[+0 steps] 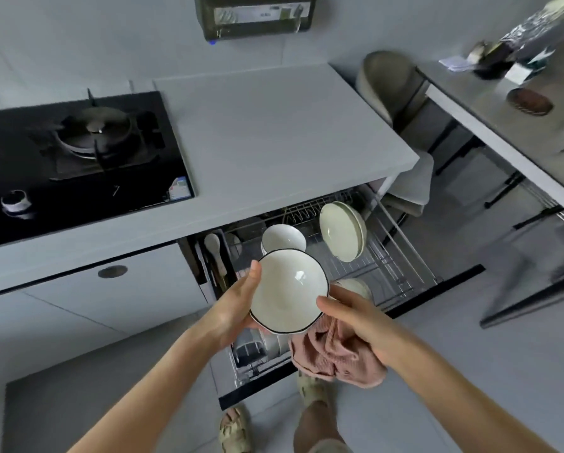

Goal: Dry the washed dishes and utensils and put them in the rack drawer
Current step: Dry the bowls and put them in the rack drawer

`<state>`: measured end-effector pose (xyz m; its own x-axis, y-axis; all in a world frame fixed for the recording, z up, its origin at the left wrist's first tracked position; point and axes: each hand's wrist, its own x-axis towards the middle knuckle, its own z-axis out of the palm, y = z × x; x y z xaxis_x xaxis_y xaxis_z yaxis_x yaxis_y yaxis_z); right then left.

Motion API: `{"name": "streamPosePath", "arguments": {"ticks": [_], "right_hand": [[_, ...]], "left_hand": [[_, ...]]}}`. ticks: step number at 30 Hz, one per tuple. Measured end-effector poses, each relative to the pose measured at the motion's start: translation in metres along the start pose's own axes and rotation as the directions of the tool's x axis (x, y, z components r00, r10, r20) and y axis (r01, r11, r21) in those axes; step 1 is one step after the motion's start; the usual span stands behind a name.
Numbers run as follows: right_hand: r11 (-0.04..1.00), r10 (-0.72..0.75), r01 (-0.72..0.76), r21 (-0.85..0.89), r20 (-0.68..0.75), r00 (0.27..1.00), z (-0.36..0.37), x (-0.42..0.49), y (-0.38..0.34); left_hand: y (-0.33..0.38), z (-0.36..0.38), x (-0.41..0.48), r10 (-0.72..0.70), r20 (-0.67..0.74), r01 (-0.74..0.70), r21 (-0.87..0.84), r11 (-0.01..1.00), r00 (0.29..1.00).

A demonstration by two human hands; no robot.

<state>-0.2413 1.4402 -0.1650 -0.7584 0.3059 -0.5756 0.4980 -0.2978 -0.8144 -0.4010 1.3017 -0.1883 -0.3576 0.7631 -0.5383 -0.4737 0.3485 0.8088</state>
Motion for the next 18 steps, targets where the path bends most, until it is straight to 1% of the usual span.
{"name": "streamPosePath", "arguments": {"ticks": [4, 6, 7, 8, 9, 10, 11, 12, 13, 14, 15, 16, 18], "right_hand": [[0.998, 0.063, -0.065, 0.025, 0.078, 0.995, -0.050, 0.036, -0.005], [0.997, 0.080, -0.080, 0.002, 0.084, 0.993, -0.075, 0.055, -0.015], [0.995, 0.088, -0.085, -0.045, 0.078, 0.993, -0.088, 0.067, -0.021], [0.989, 0.101, -0.093, -0.113, 0.059, 0.993, -0.100, 0.079, -0.025], [0.972, 0.117, -0.109, -0.206, 0.028, 0.993, -0.112, 0.092, -0.028], [0.948, 0.132, -0.127, -0.292, -0.004, 0.991, -0.121, 0.104, -0.031], [0.910, 0.140, -0.139, -0.391, -0.027, 0.990, -0.129, 0.117, -0.031], [0.845, 0.133, -0.133, -0.517, -0.038, 0.990, -0.134, 0.131, -0.029], [0.739, 0.119, -0.110, -0.665, -0.032, 0.992, -0.136, 0.145, -0.025], [0.609, 0.108, -0.080, -0.789, -0.018, 0.994, -0.135, 0.158, -0.019], [0.490, 0.111, -0.060, -0.869, -0.006, 0.994, -0.132, 0.171, -0.009], [0.411, 0.126, -0.045, -0.911, 0.008, 0.992, -0.125, 0.183, 0.003], [0.328, 0.189, -0.038, -0.944, 0.026, 0.982, -0.105, 0.202, 0.031]], "left_hand": [[-0.004, 0.012, 0.051, -0.117, 0.058, 0.118, -0.021, 0.993, 0.991], [-0.003, 0.019, 0.076, -0.151, 0.086, 0.154, -0.034, 0.988, 0.985], [0.000, 0.023, 0.087, -0.154, 0.084, 0.157, -0.031, 0.987, 0.984], [0.002, 0.025, 0.098, -0.156, 0.056, 0.157, -0.004, 0.988, 0.986], [0.004, 0.026, 0.107, -0.157, -0.006, 0.157, 0.038, 0.987, 0.988], [0.004, 0.025, 0.115, -0.158, -0.100, 0.164, 0.052, 0.985, 0.982], [0.003, 0.022, 0.122, -0.166, -0.208, 0.175, 0.026, 0.984, 0.964], [0.001, 0.016, 0.127, -0.185, -0.310, 0.186, -0.026, 0.982, 0.933], [0.000, 0.012, 0.129, -0.206, -0.399, 0.189, -0.081, 0.979, 0.893], [-0.003, 0.006, 0.130, -0.230, -0.472, 0.188, -0.135, 0.973, 0.851], [-0.007, 0.001, 0.128, -0.253, -0.529, 0.182, -0.183, 0.966, 0.810], [-0.014, -0.004, 0.126, -0.274, -0.580, 0.174, -0.223, 0.959, 0.767], [-0.026, -0.012, 0.116, -0.301, -0.655, 0.160, -0.267, 0.950, 0.693]]}}
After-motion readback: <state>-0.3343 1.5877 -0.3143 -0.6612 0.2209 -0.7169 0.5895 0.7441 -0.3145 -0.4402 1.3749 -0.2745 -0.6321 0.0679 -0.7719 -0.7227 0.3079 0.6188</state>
